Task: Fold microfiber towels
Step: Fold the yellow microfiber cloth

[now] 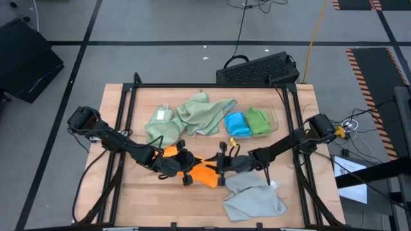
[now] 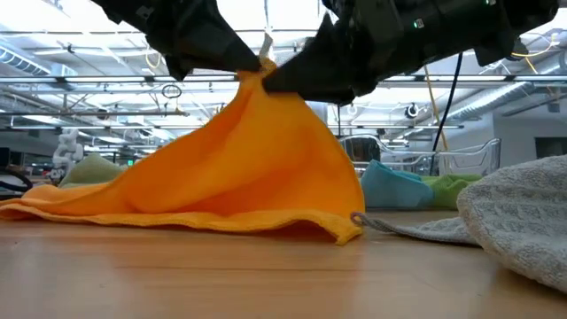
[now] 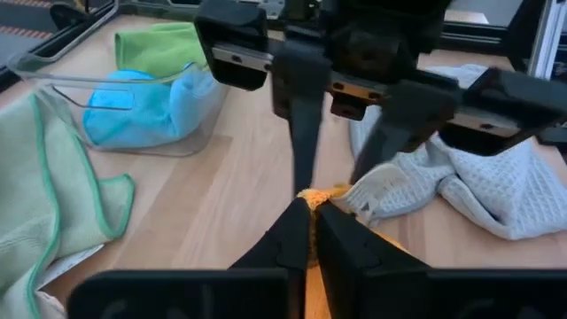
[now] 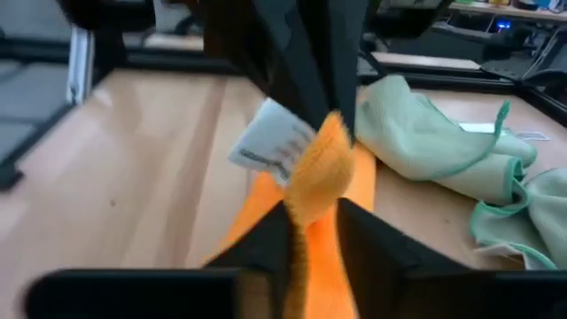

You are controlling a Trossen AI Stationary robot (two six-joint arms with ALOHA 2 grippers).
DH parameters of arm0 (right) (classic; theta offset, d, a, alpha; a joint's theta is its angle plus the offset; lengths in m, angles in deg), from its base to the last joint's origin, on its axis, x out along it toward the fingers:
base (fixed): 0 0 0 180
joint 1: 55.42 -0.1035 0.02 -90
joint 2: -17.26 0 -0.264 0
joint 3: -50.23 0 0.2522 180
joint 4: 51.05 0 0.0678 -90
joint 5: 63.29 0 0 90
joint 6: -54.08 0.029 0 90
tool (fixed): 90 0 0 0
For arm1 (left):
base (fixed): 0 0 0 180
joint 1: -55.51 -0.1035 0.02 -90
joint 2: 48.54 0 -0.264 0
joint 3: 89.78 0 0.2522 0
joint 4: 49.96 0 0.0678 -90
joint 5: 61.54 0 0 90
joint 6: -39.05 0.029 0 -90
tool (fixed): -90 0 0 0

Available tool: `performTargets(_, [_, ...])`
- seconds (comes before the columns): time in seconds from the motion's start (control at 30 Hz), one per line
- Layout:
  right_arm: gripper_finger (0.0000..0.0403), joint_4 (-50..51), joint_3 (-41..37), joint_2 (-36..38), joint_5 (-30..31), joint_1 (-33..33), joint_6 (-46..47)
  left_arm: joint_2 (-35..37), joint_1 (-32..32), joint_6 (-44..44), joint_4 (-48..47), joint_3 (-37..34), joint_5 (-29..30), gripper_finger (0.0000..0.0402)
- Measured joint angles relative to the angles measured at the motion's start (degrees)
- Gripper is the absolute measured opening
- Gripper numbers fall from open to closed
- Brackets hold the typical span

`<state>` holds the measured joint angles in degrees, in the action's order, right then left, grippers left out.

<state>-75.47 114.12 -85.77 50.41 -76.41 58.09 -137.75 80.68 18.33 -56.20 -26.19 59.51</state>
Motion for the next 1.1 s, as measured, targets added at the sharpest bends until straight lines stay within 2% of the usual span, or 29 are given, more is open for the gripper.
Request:
performTargets(0.07, [0.0029,2.03,0.00,0.07,0.00,-0.09,-1.01,0.00,0.22,0.27,0.01,0.00,0.02,0.0040])
performTargets(0.13, [0.0009,4.54,0.00,0.35,0.00,-0.13,-1.76,0.00,0.78,0.56,0.01,0.00,0.41,0.0055])
performTargets(0.23, [0.0012,8.71,0.00,1.01,0.00,-0.13,-1.91,0.00,1.95,0.49,-0.83,0.00,0.46,0.0082])
performTargets(0.33, [0.0004,13.82,-0.04,2.53,-0.42,-0.40,-1.91,-0.04,3.33,-2.94,-6.38,0.00,0.76,0.0113])
performTargets(0.53, [0.0002,26.61,-0.02,5.41,-7.61,-2.35,-2.04,-0.07,6.92,-20.47,-25.56,0.00,4.55,0.0163])
performTargets(0.7, [0.0003,33.55,-0.06,5.86,-7.45,-3.27,0.50,-0.07,11.43,-35.54,-38.89,-0.02,4.93,0.0174])
performTargets(0.87, [0.0002,33.29,-0.61,5.93,-7.46,-3.50,0.43,-0.30,17.23,-40.82,-45.03,-0.02,4.81,0.0175])
performTargets(1.1, [0.0002,34.20,-0.63,9.29,-7.47,-3.49,-4.78,-5.01,24.71,-44.86,-54.04,-0.09,-3.64,0.0175])
